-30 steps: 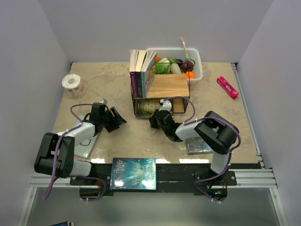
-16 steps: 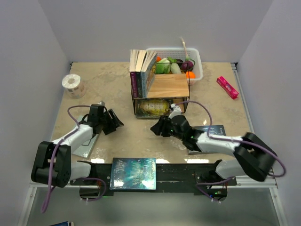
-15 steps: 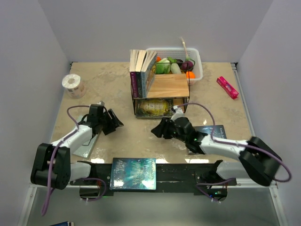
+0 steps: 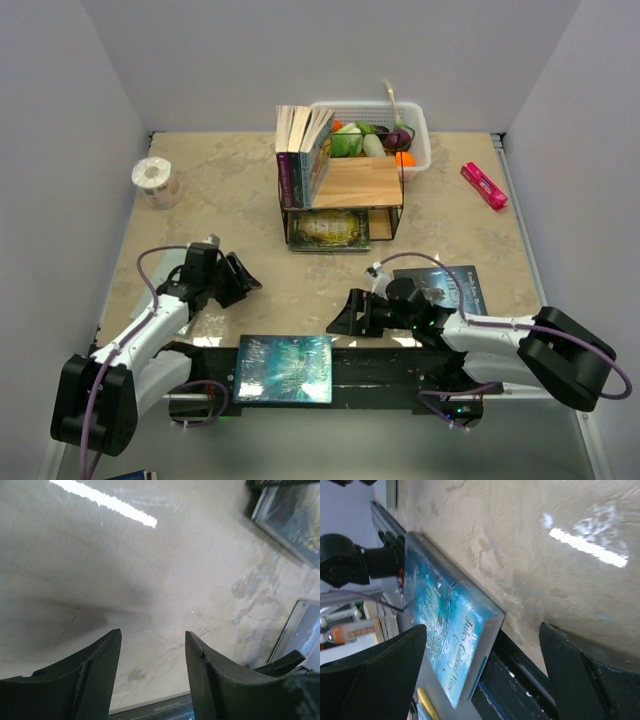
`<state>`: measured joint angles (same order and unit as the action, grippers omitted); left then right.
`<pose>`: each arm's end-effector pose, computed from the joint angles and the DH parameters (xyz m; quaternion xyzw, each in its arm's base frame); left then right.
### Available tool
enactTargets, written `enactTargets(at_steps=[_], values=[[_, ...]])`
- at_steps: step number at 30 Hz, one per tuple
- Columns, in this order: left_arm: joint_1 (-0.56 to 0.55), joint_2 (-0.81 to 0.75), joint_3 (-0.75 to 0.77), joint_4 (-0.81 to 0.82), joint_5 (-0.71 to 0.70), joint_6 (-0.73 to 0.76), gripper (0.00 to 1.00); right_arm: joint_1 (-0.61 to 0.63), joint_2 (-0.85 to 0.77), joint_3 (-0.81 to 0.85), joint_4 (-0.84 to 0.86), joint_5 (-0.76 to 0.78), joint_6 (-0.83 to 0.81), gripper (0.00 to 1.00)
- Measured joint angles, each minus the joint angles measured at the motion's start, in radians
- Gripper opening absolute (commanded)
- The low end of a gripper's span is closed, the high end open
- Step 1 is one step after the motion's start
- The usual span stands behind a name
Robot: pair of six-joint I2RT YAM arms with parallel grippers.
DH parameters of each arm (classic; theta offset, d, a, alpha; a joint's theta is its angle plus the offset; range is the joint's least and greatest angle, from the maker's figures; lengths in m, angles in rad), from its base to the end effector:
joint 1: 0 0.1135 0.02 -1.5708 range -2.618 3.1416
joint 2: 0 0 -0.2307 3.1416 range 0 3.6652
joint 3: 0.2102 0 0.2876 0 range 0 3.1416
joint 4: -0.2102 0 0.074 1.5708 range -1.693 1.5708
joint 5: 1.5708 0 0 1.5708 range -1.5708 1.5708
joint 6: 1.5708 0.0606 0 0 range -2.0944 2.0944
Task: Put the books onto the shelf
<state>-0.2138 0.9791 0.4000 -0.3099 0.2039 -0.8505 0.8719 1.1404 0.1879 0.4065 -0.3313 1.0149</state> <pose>0.2355 -0.0637 0.0977 -0.2611 0.9011 -0.2514 0.2379 0.1444 0.2025 0.0606 -0.0192 0.8632 0.4758 0.1675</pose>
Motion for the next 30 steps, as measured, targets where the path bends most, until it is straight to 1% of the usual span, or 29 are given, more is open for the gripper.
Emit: enactTargets(at_steps=[3, 8, 14, 17, 18, 19, 20, 22, 23, 25, 27, 29, 30], values=[[-0.021, -0.014, -0.039, -0.024, 0.001, -0.020, 0.58, 0.036, 0.036, -0.011, 0.071, -0.029, 0.018, 0.99], [-0.024, -0.066, -0.069, -0.058, -0.003, -0.034, 0.58, 0.113, 0.114, -0.028, 0.199, -0.062, 0.047, 0.99], [-0.030, -0.093, -0.071, -0.074, -0.007, -0.051, 0.58, 0.198, 0.315, -0.019, 0.394, -0.109, 0.080, 0.99], [-0.030, -0.097, -0.071, -0.076, -0.008, -0.055, 0.58, 0.215, 0.403, -0.006, 0.502, -0.110, 0.092, 0.95], [-0.030, -0.099, -0.071, -0.077, -0.007, -0.056, 0.58, 0.217, 0.425, -0.006, 0.538, -0.111, 0.097, 0.91], [-0.030, -0.101, -0.071, -0.077, -0.007, -0.056, 0.58, 0.216, 0.454, -0.007, 0.570, -0.114, 0.104, 0.82], [-0.031, -0.103, -0.071, -0.077, -0.008, -0.056, 0.58, 0.217, 0.484, -0.007, 0.608, -0.117, 0.111, 0.65], [-0.031, -0.104, -0.071, -0.078, -0.008, -0.056, 0.58, 0.217, 0.547, -0.008, 0.687, -0.113, 0.121, 0.49], [-0.031, -0.105, -0.071, -0.078, -0.008, -0.056, 0.58, 0.216, 0.595, -0.013, 0.741, -0.107, 0.138, 0.35], [-0.031, -0.104, -0.071, -0.079, -0.009, -0.056, 0.58, 0.214, 0.676, -0.031, 0.853, -0.094, 0.170, 0.26], [-0.031, -0.104, -0.071, -0.080, -0.010, -0.055, 0.58, 0.208, 0.741, -0.051, 0.948, -0.081, 0.247, 0.19], [-0.031, -0.103, -0.071, -0.080, -0.011, -0.055, 0.58, 0.208, 0.779, -0.070, 1.020, -0.074, 0.292, 0.12], [-0.031, -0.103, -0.071, -0.080, -0.012, -0.055, 0.58, 0.208, 0.794, -0.076, 1.049, -0.070, 0.307, 0.04]])
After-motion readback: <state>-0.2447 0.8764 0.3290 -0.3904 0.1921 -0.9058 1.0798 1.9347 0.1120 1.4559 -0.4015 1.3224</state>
